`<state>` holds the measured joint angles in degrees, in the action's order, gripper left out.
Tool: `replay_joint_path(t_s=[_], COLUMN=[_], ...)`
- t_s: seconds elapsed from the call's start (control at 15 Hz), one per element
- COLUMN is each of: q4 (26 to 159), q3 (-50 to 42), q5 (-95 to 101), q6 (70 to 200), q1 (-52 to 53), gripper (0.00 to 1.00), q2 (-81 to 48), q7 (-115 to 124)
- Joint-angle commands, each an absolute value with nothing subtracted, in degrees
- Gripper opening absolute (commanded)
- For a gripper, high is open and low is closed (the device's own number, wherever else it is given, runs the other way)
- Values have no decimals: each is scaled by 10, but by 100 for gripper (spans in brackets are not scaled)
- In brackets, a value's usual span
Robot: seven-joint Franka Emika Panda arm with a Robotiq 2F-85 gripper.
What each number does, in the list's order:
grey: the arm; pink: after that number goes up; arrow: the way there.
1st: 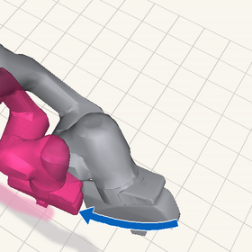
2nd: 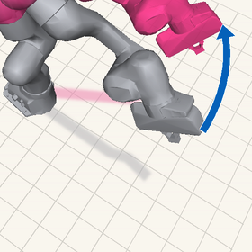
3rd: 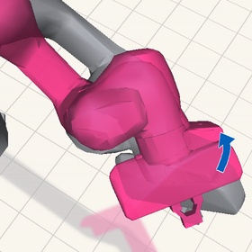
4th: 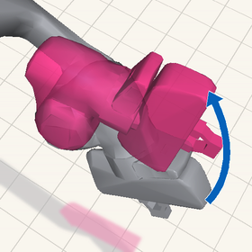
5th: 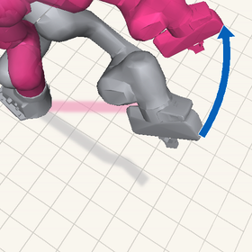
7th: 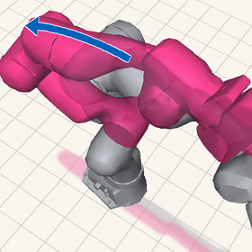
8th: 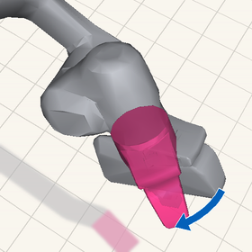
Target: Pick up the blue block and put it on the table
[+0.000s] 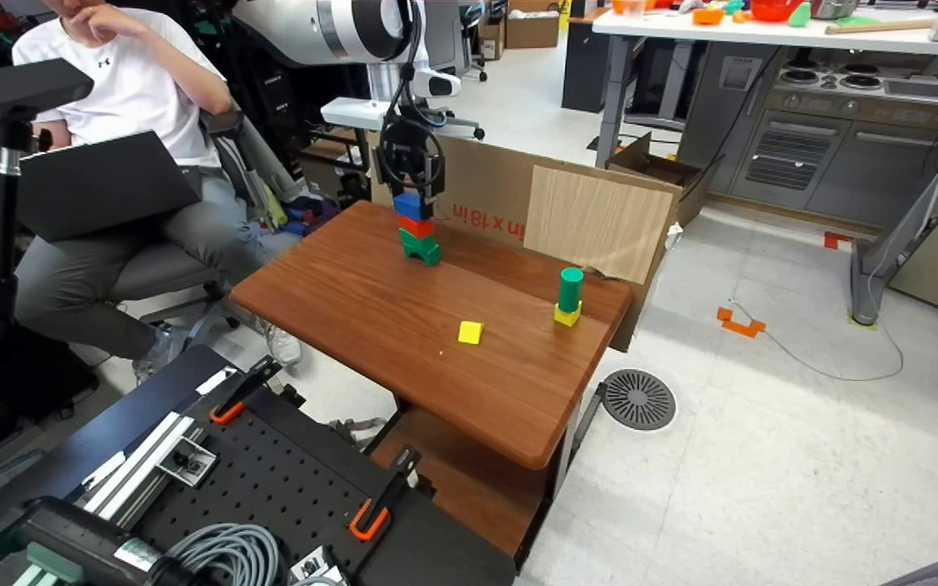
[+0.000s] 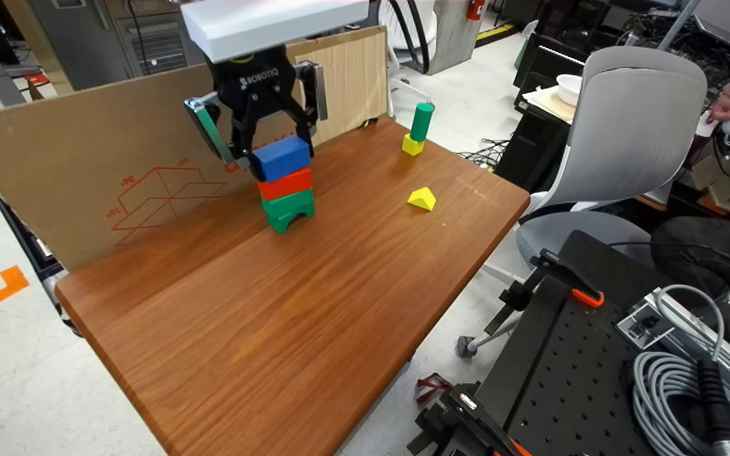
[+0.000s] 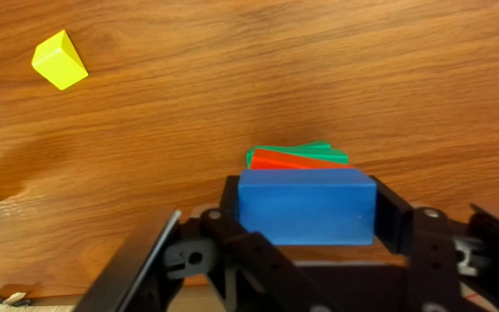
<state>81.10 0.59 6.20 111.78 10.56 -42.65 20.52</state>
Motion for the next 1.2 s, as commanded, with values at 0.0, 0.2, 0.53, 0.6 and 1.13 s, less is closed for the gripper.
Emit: replay_joint_path(t_s=[0.0,0.2,0.53,0.6,1.13], q4=[777,782,833,846,1009], q3=[0,2,15,17,12], q5=[62,59,43,39,34], q6=[1084,1084,1102,1103,1116], q1=[113,109,96,93,67], gripper=[44,42,42,42,42], q2=[-439,-429,-375,-363,-279], q7=[197,190,150,142,85])
